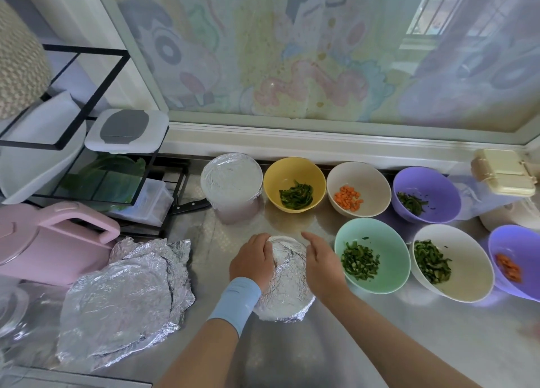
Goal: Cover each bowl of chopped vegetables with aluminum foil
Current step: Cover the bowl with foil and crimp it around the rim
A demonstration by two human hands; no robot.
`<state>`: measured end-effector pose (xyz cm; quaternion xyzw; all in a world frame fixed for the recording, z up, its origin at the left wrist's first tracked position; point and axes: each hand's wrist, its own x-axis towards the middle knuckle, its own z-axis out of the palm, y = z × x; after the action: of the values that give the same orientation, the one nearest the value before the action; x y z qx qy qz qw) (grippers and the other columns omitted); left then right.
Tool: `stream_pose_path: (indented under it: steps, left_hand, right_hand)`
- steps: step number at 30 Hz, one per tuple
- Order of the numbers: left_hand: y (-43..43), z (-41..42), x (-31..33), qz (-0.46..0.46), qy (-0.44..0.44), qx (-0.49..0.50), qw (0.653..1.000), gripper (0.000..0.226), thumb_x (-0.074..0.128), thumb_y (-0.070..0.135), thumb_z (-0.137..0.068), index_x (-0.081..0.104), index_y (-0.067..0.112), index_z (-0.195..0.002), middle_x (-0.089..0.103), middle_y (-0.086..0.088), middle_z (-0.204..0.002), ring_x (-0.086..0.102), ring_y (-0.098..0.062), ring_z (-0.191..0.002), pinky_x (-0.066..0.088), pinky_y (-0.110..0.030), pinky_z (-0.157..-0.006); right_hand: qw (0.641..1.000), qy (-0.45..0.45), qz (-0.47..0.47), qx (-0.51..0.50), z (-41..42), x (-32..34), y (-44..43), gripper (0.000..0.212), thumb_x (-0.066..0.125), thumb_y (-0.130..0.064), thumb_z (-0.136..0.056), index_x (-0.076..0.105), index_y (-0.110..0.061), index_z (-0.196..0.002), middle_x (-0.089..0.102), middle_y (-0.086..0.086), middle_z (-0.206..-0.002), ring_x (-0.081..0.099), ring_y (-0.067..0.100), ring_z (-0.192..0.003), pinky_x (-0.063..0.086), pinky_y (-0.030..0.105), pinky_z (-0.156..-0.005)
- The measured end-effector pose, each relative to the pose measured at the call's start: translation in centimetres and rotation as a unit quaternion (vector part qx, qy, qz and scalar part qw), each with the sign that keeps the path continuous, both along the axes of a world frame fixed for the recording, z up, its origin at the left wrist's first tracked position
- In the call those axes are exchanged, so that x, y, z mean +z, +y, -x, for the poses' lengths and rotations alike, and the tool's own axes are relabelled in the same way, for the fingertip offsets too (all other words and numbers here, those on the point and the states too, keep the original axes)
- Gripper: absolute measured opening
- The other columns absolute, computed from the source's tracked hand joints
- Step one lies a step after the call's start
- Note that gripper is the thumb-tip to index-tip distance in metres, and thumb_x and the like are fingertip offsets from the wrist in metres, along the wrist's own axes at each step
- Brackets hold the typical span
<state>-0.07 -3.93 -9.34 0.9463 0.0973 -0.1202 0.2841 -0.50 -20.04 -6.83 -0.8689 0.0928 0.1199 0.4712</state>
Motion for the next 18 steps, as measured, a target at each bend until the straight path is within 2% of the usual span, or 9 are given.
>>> stream_pose_path:
  steps: [2, 5, 11, 14, 15, 16, 18]
  left_hand:
    - [0.2, 0.1, 0.0, 0.005, 0.004, 0.008, 1.000, 0.037, 0.025, 0.032, -0.104, 0.049, 0.031, -0.132, 0.053, 0.014, -0.132, 0.054, -0.015, -0.114, 0.044, -0.031, -0.090]
    - [0.2, 0.5, -0.1, 0.029, 0.000, 0.032, 0.999, 0.036, 0.026, 0.031, -0.104, 0.052, 0.030, -0.129, 0.056, 0.013, -0.130, 0.057, -0.015, -0.111, 0.045, -0.029, -0.091]
    - [-0.6, 0.6, 0.0, 0.065, -0.005, 0.124, 0.990, 0.033, 0.029, 0.030, -0.102, 0.059, 0.024, -0.114, 0.065, 0.005, -0.110, 0.059, -0.018, -0.091, 0.046, -0.030, -0.079]
    - [-0.6, -0.1, 0.5, 0.085, 0.046, 0.145, 0.985, 0.034, 0.028, 0.030, -0.101, 0.061, 0.020, -0.097, 0.065, 0.000, -0.093, 0.058, -0.021, -0.083, 0.049, -0.035, -0.076]
    - [-0.3, -0.4, 0.6, 0.068, 0.045, 0.128, 0.988, 0.035, 0.029, 0.029, -0.101, 0.062, 0.019, -0.096, 0.065, -0.001, -0.095, 0.059, -0.024, -0.087, 0.050, -0.038, -0.081]
    - [0.1, -0.8, 0.6, 0.045, 0.024, 0.097, 0.994, 0.035, 0.030, 0.029, -0.101, 0.064, 0.020, -0.104, 0.067, 0.000, -0.106, 0.060, -0.024, -0.098, 0.050, -0.039, -0.088]
    - [0.6, -1.4, 0.6, 0.052, -0.031, 0.024, 0.998, 0.037, 0.034, 0.031, -0.102, 0.059, 0.027, -0.129, 0.062, 0.009, -0.128, 0.056, -0.016, -0.117, 0.045, -0.036, -0.100]
  right_hand:
    - [0.999, 0.024, 0.009, 0.037, 0.6, -0.5, 0.6, 0.041, 0.037, -0.020, -0.103, 0.046, -0.028, -0.142, 0.051, -0.009, -0.141, 0.048, 0.014, -0.129, 0.035, 0.025, -0.107]
    - [0.998, 0.053, 0.001, 0.037, 0.3, -1.2, 0.8, 0.042, 0.037, -0.021, -0.102, 0.046, -0.031, -0.142, 0.053, -0.009, -0.139, 0.049, 0.016, -0.126, 0.037, 0.030, -0.106]
    - [0.995, 0.076, -0.060, 0.008, -1.3, -1.5, 0.7, 0.032, 0.041, -0.017, -0.100, 0.063, -0.034, -0.115, 0.067, -0.013, -0.108, 0.059, 0.011, -0.104, 0.044, 0.029, -0.093]
    - [0.994, 0.089, -0.068, 0.007, -1.8, -1.5, 0.5, 0.031, 0.043, -0.016, -0.099, 0.065, -0.033, -0.110, 0.069, -0.013, -0.099, 0.062, 0.012, -0.097, 0.049, 0.033, -0.090]
    - [0.993, 0.093, -0.072, 0.008, -1.9, -1.5, 0.4, 0.031, 0.043, -0.017, -0.100, 0.066, -0.032, -0.112, 0.069, -0.013, -0.099, 0.062, 0.012, -0.096, 0.049, 0.033, -0.090]
    - [0.992, 0.096, -0.077, 0.012, -2.0, -1.5, 0.3, 0.031, 0.043, -0.016, -0.100, 0.066, -0.030, -0.114, 0.068, -0.013, -0.101, 0.061, 0.011, -0.097, 0.048, 0.031, -0.089]
    - [0.991, 0.095, -0.092, 0.016, -2.0, -1.3, 0.3, 0.031, 0.043, -0.015, -0.101, 0.064, -0.025, -0.121, 0.066, -0.012, -0.109, 0.058, 0.009, -0.103, 0.042, 0.023, -0.090]
